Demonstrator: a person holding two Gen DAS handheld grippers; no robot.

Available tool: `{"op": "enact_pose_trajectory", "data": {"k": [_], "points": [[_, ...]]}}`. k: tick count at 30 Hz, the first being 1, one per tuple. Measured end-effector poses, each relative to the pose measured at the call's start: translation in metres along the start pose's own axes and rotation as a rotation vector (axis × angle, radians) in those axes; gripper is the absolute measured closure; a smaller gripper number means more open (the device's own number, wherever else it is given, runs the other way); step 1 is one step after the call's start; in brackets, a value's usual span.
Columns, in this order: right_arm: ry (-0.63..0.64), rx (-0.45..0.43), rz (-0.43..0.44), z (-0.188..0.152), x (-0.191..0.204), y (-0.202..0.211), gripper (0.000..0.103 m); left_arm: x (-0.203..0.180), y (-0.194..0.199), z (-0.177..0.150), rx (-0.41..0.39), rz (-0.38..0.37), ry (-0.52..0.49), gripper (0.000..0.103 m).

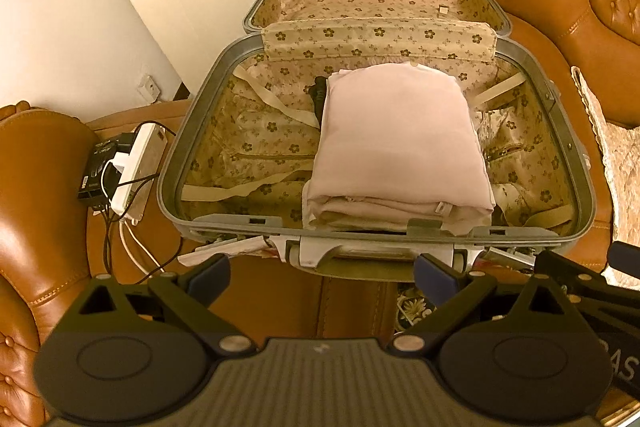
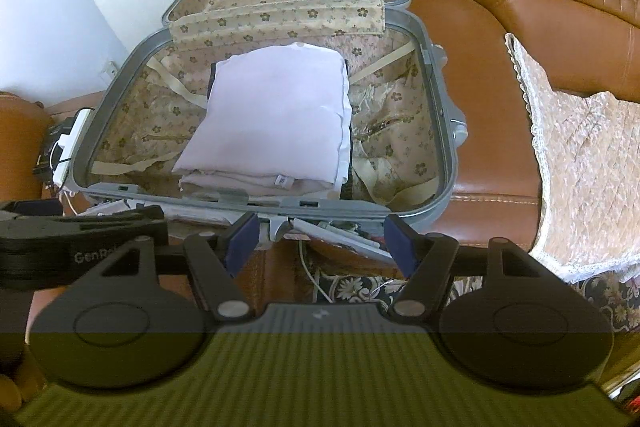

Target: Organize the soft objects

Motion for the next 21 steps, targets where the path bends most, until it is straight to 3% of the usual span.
{"op": "enact_pose_trajectory", "data": {"k": [21], "points": [[-0.009,-0.013,-0.013,-0.0061,0.0058,0.0083,0.026,0.0044,0.008,-0.006,-0.015,-0.006,0.008,0.002]]}}
Point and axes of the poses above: each gripper's, at about its wrist camera, not at the fingertips, and y roughly against the way its jaws point, x to its left, z to its top, the point moved 1 cm from there along -y, roughly the way its jaws point, and after that the axes turned 6 degrees about x, right-handed, at the moved point
